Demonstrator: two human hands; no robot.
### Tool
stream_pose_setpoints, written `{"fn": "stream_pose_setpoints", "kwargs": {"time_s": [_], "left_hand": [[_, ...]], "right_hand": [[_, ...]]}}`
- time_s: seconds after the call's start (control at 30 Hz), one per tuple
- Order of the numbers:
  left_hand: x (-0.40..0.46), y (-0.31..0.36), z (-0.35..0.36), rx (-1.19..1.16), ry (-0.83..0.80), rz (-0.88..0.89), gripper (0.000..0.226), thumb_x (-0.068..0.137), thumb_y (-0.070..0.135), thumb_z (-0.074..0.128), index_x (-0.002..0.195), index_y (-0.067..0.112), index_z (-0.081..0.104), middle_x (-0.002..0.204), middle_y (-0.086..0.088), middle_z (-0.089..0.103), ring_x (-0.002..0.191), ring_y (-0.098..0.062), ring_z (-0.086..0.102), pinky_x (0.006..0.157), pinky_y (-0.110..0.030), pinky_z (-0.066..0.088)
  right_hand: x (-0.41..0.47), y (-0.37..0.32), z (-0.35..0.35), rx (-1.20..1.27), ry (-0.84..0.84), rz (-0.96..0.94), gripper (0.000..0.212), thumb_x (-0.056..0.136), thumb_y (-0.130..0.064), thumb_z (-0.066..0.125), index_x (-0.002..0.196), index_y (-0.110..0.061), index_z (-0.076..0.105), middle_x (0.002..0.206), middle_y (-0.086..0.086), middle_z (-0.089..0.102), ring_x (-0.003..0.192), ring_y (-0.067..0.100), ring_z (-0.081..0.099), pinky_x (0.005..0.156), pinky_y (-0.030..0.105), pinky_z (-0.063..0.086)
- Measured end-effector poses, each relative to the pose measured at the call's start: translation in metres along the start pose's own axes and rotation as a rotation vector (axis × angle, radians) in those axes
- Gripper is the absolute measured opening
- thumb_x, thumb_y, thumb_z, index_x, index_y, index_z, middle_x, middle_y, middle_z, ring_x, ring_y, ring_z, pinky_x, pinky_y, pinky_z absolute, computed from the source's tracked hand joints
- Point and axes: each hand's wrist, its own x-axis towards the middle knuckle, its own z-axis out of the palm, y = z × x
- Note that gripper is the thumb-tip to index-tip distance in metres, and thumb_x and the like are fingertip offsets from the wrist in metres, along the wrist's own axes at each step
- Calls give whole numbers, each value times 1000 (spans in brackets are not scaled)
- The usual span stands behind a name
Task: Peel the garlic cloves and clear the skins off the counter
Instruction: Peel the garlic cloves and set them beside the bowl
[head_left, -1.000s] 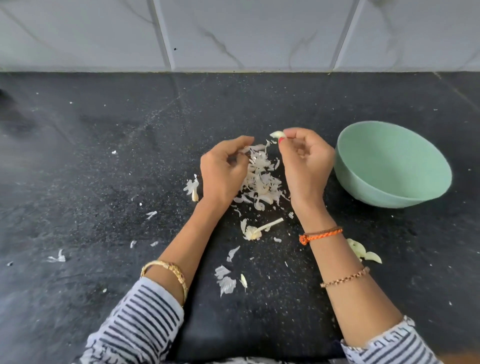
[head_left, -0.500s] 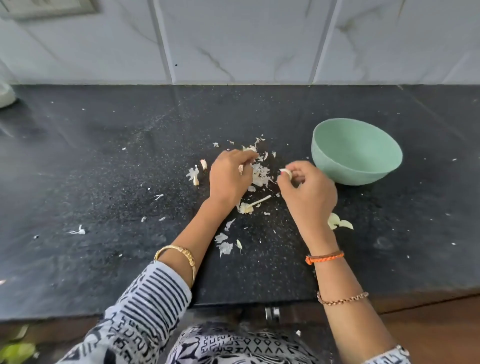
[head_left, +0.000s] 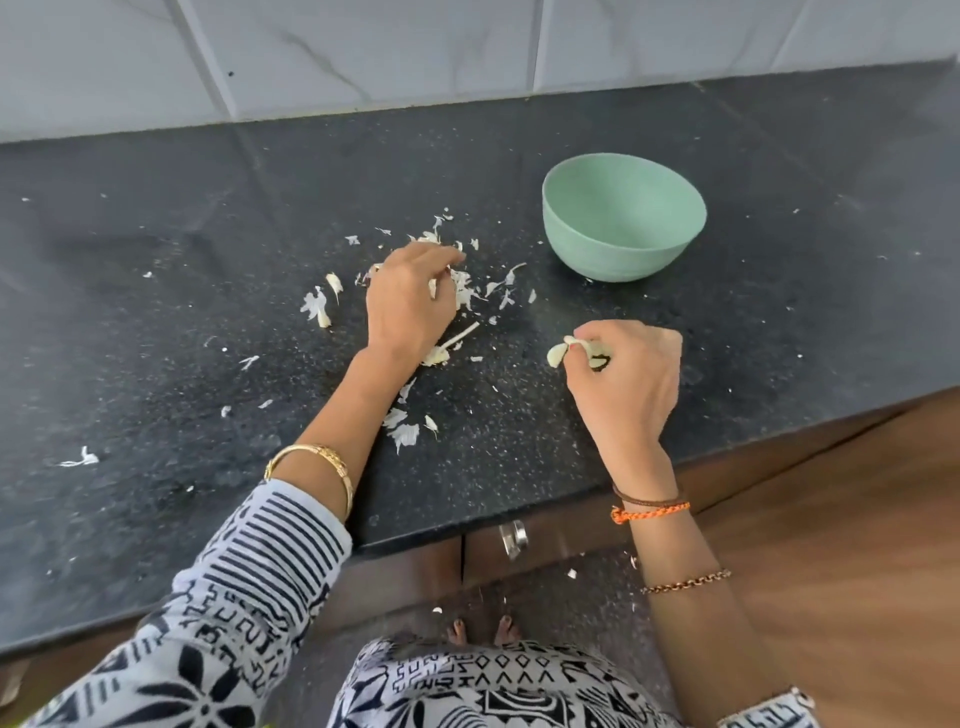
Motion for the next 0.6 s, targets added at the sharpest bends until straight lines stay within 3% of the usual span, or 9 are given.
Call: {"fn": "stream_pose_setpoints", "kwargs": {"time_s": [0.17,0.33,0.6], "left_hand": [[1,-2,-2,-31,33,-12,27,78,-2,51,93,3,73,92,-12,71,80,-28,66,70,-31,52],[1,-2,-2,-47,29,-34,27,77,-4,50,91,1,72,89,-14,71,81,-29,67,72,-26,48],[3,-8,-6,-36,70,-159,38,72,-14,44,92,1,72,93,-14,71,87,-31,63,78,-22,39]], "right_hand": [[5,9,7,4,-27,-42,13,76,-23,67,85,-16,72,83,0,70,80,31,61,67,18,21],[7,-2,9,33,-21,-113,14,75,-18,64,86,-14,71,85,1,70,82,32,61,74,16,18],[41,-54,31,229,-225,-257,18,78,-18,60,92,-15,71,84,-1,71,81,23,61,81,25,33]]}}
